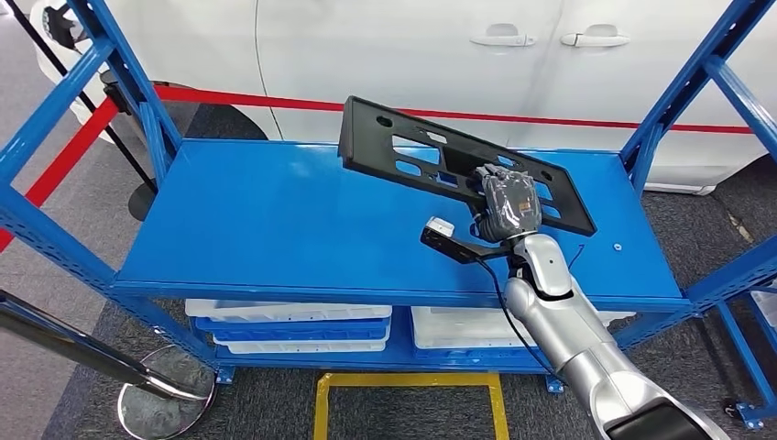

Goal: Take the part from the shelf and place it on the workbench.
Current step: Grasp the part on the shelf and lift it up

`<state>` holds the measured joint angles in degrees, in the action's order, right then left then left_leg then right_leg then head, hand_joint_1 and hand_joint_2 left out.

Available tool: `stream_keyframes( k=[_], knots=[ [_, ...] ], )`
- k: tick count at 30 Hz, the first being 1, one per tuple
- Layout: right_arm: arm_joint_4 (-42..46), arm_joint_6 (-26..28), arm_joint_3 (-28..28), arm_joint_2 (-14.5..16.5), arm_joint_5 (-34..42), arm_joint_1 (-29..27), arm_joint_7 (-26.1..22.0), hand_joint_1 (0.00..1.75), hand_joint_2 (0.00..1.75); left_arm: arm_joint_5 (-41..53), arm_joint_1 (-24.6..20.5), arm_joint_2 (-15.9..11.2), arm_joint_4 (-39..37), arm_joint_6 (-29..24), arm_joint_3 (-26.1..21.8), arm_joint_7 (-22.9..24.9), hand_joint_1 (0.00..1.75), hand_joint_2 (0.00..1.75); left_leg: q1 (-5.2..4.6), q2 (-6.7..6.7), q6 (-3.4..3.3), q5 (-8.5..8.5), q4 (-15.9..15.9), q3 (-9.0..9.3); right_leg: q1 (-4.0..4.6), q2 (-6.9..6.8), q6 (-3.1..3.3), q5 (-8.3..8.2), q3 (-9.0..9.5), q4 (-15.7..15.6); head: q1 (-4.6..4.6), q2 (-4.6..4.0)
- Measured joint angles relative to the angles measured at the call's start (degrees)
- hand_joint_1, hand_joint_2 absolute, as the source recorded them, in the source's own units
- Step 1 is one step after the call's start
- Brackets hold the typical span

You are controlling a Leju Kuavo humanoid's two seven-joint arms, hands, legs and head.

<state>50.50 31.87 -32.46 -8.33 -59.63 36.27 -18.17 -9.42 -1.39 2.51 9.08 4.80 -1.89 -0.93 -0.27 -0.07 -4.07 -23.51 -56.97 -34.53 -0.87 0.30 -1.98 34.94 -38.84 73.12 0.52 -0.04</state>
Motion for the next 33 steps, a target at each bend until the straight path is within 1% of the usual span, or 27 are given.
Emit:
stream_keyframes(
  k=[1, 2, 3, 4, 6, 8, 10, 11, 13, 14, 15, 16, 17, 18, 19, 21, 22, 24, 25, 26, 27, 28, 29, 30, 31, 32, 33],
  knots=[
    [0.7, 0.0, 0.0, -0.2, 0.0, -0.4, -0.1, 1.75, 1.75, 0.0, 0.0, 0.0, 0.0, 0.1, 0.0, 0.0, 0.0, 0.0, 0.01, -0.02, 0.01, 0.0, -0.3, -0.27, -0.09, -0.01, -0.09, -0.39, 0.02, 0.5, 0.0, 0.0],
    [1.5, 0.0, 0.0, -0.3, 0.0, -0.7, -0.2, 1.75, 1.75, 0.0, 0.0, 0.0, 0.0, 0.1, 0.0, 0.0, 0.0, 0.0, 0.04, -0.03, 0.05, -0.02, -0.6, -0.58, -0.21, -0.03, -0.16, -1.75, 1.04, -1.1, 0.0, 0.0],
    [2.3, 0.0, 0.0, -0.5, 0.0, -0.8, -0.3, 1.75, 1.75, 0.0, 0.0, 0.0, 0.0, 0.2, 0.0, 0.0, 0.0, 0.0, 0.08, -0.04, 0.15, -0.09, -1.1, -0.91, -0.35, -0.07, -0.21, -3.66, 2.98, -4.6, 0.0, 0.0],
    [3.1, 0.0, 0.0, -0.6, 0.0, -0.9, -0.3, 1.75, 1.75, 0.0, 0.0, 0.0, 0.0, 0.3, 0.0, 0.1, 0.0, 0.0, 0.1, -0.04, 0.37, -0.14, -1.5, -1.28, -0.39, -0.1, -0.16, -4.85, 4.94, -8.3, 0.0, 0.0],
    [4.5, -0.2, 0.0, -0.8, 0.0, -0.9, -0.3, 1.75, 1.75, 0.0, -0.1, 0.0, 0.0, 0.3, 0.0, 0.3, 0.0, 0.0, 0.02, -0.09, 1.04, -0.02, -2.2, -1.85, -0.14, -0.03, 0.28, -6.25, 7.17, -12.8, 0.01, 0.0],
    [5.5, -0.7, 0.0, -0.8, 0.0, -0.9, -0.3, 1.75, 1.75, 0.0, -0.1, 0.0, 0.0, 0.3, 0.0, 0.7, 0.0, 0.0, -0.1, -0.2, 1.82, 0.48, -2.3, -2.17, 0.17, 0.06, 0.94, -6.62, 6.91, -13.1, 0.03, 0.0],
    [6.4, -1.2, 0.0, -0.7, 0.1, -0.8, -0.4, 1.75, 1.75, -0.2, 0.0, 0.0, 0.0, 0.2, -0.1, 0.8, 0.0, 0.0, -0.04, -0.28, 2.6, 0.1, -2.6, -2.71, -0.06, -0.1, 1.92, -7.25, 6.3, -13.3, 0.02, 0.0],
    [6.9, -1.5, 0.0, -0.6, 0.1, -0.6, -0.4, 1.75, 1.75, -0.4, 0.0, 0.0, 0.0, 0.1, -0.2, 0.8, 0.0, 0.0, 0.04, -0.29, 2.96, -1.22, -3.8, -3.31, -0.19, -0.2, 2.5, -7.71, 5.86, -13.5, 0.03, 0.0],
    [7.8, -2.2, 0.0, 0.0, 0.1, -0.1, -0.3, 1.75, 1.75, -0.8, 0.0, 0.1, 0.0, 0.0, -0.4, 0.8, 0.0, 0.0, 0.36, -0.26, 3.58, -5.88, -9.1, -5.3, -0.28, -0.3, 3.29, -8.69, 4.74, -13.6, 0.07, 0.0],
    [8.3, -2.7, 0.0, 0.4, 0.1, 0.2, -0.2, 1.75, 1.75, -0.8, 0.0, 0.1, 0.0, 0.0, -0.5, 0.9, 0.0, 0.0, 0.5, -0.25, 3.8, -8.27, -12.9, -6.42, -0.25, -0.31, 3.43, -9.17, 4.07, -13.5, 0.09, 0.0],
    [8.6, -3.1, 0.0, 0.8, 0.0, 0.6, -0.1, 1.75, 1.75, -0.7, -0.1, 0.1, 0.0, 0.1, -0.5, 1.1, 0.0, 0.0, 0.61, -0.25, 3.96, -9.77, -16.1, -7.16, -0.21, -0.31, 3.43, -9.64, 3.39, -13.4, 0.09, 0.0],
    [8.9, -3.5, 0.0, 1.1, 0.0, 1.0, 0.1, 1.75, 1.75, -0.7, -0.2, 0.1, 0.0, 0.2, -0.5, 1.3, 0.0, 0.0, 0.68, -0.24, 4.05, -10.15, -17.8, -7.14, -0.19, -0.32, 3.36, -10.08, 2.69, -13.3, 0.09, 0.0],
    [9.1, -3.7, 0.0, 1.4, -0.1, 1.3, 0.2, 1.75, 1.75, -0.6, -0.3, 0.1, 0.0, 0.4, -0.5, 1.6, 0.0, 0.0, 0.71, -0.24, 4.05, -9.47, -17.6, -6.12, -0.18, -0.38, 3.24, -10.47, 2.02, -13.1, 0.09, 0.0],
    [9.4, -3.8, 0.0, 1.5, -0.1, 1.5, 0.3, 1.75, 1.75, -0.5, -0.4, 0.1, 0.0, 0.4, -0.5, 1.7, 0.0, 0.0, 0.74, -0.23, 3.95, -8.08, -15.3, -4.02, -0.18, -0.43, 3.08, -10.83, 1.44, -12.9, 0.09, 0.0],
    [9.7, -3.8, 0.0, 1.6, -0.1, 1.7, 0.4, 1.75, 1.75, -0.5, -0.5, 0.1, 0.0, 0.5, -0.5, 1.7, 0.0, 0.0, 0.75, -0.24, 3.76, -6.89, -11.4, -1.14, -0.18, -0.5, 2.89, -11.17, 0.98, -12.8, 0.09, 0.0],
    [10.6, -3.8, 0.0, 1.6, -0.1, 1.9, 0.7, 1.75, 1.75, -0.5, -0.5, 0.0, 0.1, 0.7, -0.5, 1.5, 0.0, 0.0, 0.52, -0.3, 3.36, -6.06, -4.2, 3.67, -0.1, -0.6, 2.34, -11.94, 0.41, -12.7, 0.06, 0.0],
    [10.9, -3.8, 0.0, 1.6, -0.1, 2.0, 1.0, 1.75, 1.75, -0.3, -0.6, 0.0, 0.1, 1.0, -0.5, 1.2, 0.0, 0.0, 0.37, -0.34, 3.19, -6.16, -2.2, 4.74, -0.09, -0.63, 2.0, -12.4, 0.32, -12.9, 0.06, 0.0],
    [11.1, -3.8, 0.0, 1.9, -0.8, 2.2, 2.1, 1.75, 1.75, 0.4, -1.1, 0.4, 0.5, 2.3, -0.5, 0.6, 0.0, 0.0, 0.24, -0.38, 2.71, -5.41, -1.3, 4.48, -0.03, -0.61, 1.2, -13.49, 0.23, -13.5, 0.05, 0.0],
    [11.0, -3.7, 0.0, 2.0, -1.4, 2.3, 2.8, 1.75, 1.75, 0.8, -1.7, 0.7, 1.1, 2.8, -0.4, 1.0, 0.0, 0.0, 0.33, -0.32, 2.35, -4.74, -0.9, 4.14, -0.05, -0.55, 0.84, -13.4, -0.06, -13.4, 0.07, 0.0],
    [10.6, -3.7, 0.0, 2.3, -1.8, 2.5, 3.3, 1.75, 1.75, 1.0, -2.3, 1.3, 2.2, 3.1, -0.4, 2.1, 0.0, 0.0, 0.43, -0.28, 1.83, -3.88, -0.6, 3.63, -0.02, -0.47, 0.58, -12.31, -0.54, -12.7, 0.0, 0.0],
    [10.1, -3.6, 0.0, 2.5, -2.1, 2.7, 3.5, 1.75, 1.75, 1.1, -3.0, 1.9, 3.6, 3.3, -0.4, 3.7, 0.0, 0.0, 0.52, -0.24, 1.36, -2.98, -0.3, 2.98, 0.0, -0.4, 0.4, -10.23, -1.23, -10.9, -0.05, 0.0],
    [9.6, -3.5, 0.0, 2.8, -2.1, 3.0, 3.5, 1.75, 1.75, 1.0, -3.5, 2.5, 5.1, 3.4, -0.3, 5.3, 0.0, 0.0, 0.48, -0.2, 1.02, -2.21, -0.2, 2.27, -0.08, -0.34, 0.33, -7.36, -2.11, -8.0, -0.1, 0.0],
    [9.1, -3.4, 0.0, 3.1, -2.0, 3.3, 3.3, 1.75, 1.75, 0.8, -3.9, 3.0, 6.5, 3.8, -0.3, 6.6, 0.0, 0.0, 0.38, -0.19, 0.77, -1.55, -0.3, 1.44, -0.06, -0.31, 0.25, -4.67, -2.94, -4.5, -0.15, 0.0],
    [8.7, -3.4, 0.0, 3.5, -1.9, 3.6, 3.2, 1.75, 1.75, 0.6, -4.2, 3.3, 7.7, 4.2, -0.2, 7.5, 0.0, 0.0, 0.29, -0.13, 0.7, -0.97, -0.4, 0.63, -0.07, -0.31, 0.14, -2.89, -3.54, -1.1, -0.13, 0.0],
    [8.2, -3.4, 0.0, 3.8, -1.9, 3.7, 3.1, 1.75, 1.75, 0.3, -4.4, 3.5, 8.7, 4.7, -0.1, 8.1, 0.0, 0.0, 0.25, -0.07, 0.7, -0.44, -0.6, -0.22, -0.07, -0.31, 0.04, -2.31, -3.54, 1.2, -0.13, 0.0],
    [7.9, -3.4, 0.0, 4.0, -1.8, 3.9, 3.0, 1.75, 1.75, 0.1, -4.6, 3.7, 9.5, 5.1, -0.1, 8.4, 0.0, 0.0, 0.24, -0.03, 0.75, 0.03, -0.9, -1.11, -0.08, -0.32, -0.01, -2.88, -2.64, 1.6, -0.13, 0.0],
    [7.6, -3.4, 0.0, 4.2, -1.8, 4.1, 2.9, 1.75, 1.75, 0.0, -4.7, 3.8, 10.1, 5.3, 0.0, 8.6, 0.0, 0.0, 0.25, -0.02, 0.86, 0.45, -1.2, -1.98, -0.09, -0.33, 0.02, -4.17, -0.75, -0.1, -0.13, 0.0]
  ],
)
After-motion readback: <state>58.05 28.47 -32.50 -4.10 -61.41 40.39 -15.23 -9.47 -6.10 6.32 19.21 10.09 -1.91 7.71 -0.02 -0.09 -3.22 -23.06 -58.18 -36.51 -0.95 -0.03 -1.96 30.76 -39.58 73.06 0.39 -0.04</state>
